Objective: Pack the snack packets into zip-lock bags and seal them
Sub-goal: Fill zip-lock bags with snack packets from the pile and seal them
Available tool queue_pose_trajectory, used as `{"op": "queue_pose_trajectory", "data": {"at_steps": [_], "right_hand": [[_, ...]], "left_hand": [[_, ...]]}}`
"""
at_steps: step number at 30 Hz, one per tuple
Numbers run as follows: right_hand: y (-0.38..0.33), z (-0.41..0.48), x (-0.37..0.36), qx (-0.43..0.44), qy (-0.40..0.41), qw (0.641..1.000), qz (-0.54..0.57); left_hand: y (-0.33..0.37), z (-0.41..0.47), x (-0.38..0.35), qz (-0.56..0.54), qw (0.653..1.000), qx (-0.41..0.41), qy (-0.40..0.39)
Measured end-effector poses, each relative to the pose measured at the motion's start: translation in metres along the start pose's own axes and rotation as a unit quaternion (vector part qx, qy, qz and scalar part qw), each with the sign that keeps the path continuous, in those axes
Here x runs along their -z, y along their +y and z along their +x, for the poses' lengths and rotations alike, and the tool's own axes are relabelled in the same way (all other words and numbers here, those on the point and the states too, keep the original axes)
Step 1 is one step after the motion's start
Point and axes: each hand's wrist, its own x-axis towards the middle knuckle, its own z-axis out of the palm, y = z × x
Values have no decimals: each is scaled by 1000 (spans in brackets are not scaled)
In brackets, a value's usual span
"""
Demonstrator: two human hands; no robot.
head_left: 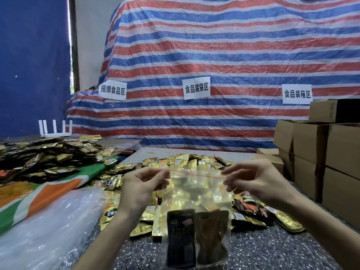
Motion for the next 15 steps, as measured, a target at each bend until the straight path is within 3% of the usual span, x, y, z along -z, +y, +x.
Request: {"op": "queue_pose_trajectory", "data": {"at_steps": [15], "right_hand": [[13,-4,18,-51,38,987,150]], "left_hand": [[3,-5,-2,-9,1000,24,4]]}}
